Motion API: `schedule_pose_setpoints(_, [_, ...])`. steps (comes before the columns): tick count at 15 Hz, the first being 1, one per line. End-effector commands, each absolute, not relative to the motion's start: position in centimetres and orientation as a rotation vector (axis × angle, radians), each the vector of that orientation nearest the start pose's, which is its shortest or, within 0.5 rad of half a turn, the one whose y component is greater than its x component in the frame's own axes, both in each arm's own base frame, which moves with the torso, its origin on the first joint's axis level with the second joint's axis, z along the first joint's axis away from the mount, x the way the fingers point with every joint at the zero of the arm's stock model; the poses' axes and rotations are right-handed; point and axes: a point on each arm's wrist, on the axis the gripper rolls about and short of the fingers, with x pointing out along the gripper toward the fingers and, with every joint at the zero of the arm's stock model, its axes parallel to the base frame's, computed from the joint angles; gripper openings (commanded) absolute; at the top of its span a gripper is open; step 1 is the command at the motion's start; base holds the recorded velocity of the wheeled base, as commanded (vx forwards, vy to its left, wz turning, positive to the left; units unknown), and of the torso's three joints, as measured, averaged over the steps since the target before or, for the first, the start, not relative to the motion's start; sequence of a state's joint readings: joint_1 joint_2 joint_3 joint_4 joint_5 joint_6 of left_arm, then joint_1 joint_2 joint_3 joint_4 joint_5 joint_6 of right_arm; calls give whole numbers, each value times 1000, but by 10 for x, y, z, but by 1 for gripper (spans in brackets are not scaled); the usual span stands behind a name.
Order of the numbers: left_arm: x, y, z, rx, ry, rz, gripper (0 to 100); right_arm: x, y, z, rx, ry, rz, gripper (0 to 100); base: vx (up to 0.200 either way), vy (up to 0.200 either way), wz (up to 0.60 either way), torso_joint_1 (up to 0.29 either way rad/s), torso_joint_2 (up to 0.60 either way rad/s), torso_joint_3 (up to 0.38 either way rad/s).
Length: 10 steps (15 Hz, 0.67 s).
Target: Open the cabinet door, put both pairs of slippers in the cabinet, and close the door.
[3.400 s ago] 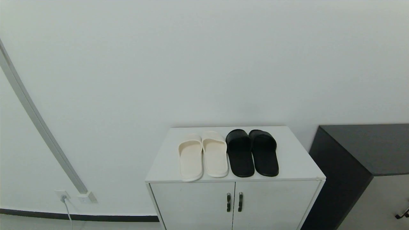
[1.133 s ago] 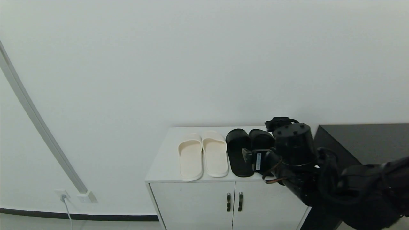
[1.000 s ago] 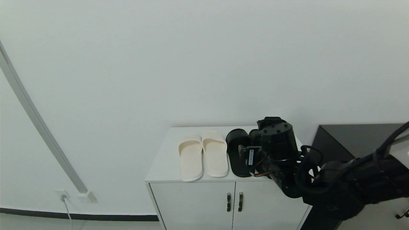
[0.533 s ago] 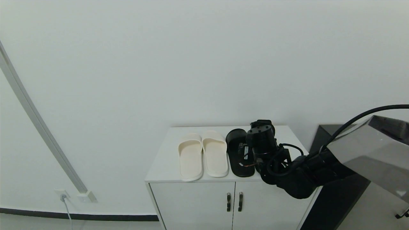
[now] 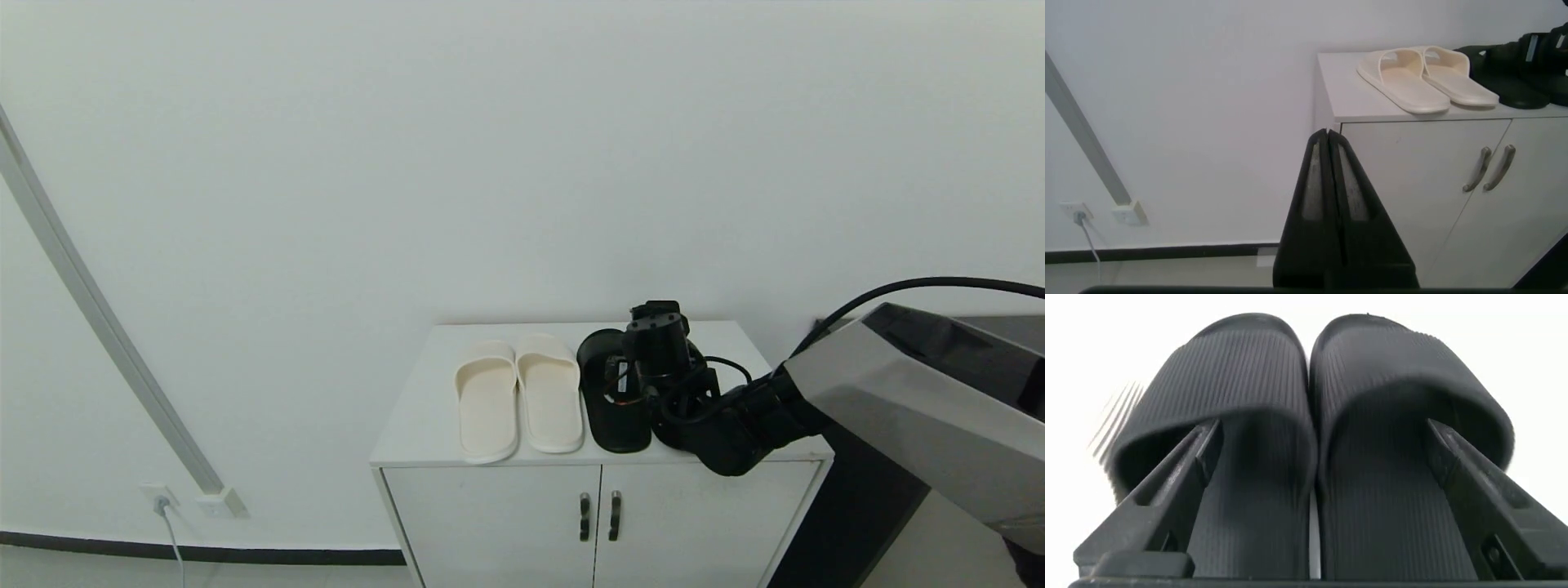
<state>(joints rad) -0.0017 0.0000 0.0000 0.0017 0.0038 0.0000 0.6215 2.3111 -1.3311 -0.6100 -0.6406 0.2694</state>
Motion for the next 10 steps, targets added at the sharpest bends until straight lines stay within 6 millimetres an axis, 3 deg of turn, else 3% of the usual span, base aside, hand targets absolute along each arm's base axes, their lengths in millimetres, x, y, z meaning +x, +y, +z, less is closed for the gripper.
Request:
schedule_pose_setpoints(1, [-23,0,75,0,3,3,0,388,252,75,52,294,-67,100,0,0,0,0,0,0])
schedule_pose_setpoints(10, [-23,0,75,0,3,5,0,406,253,66,69,267,-76,100,0,0,0,0,0,0])
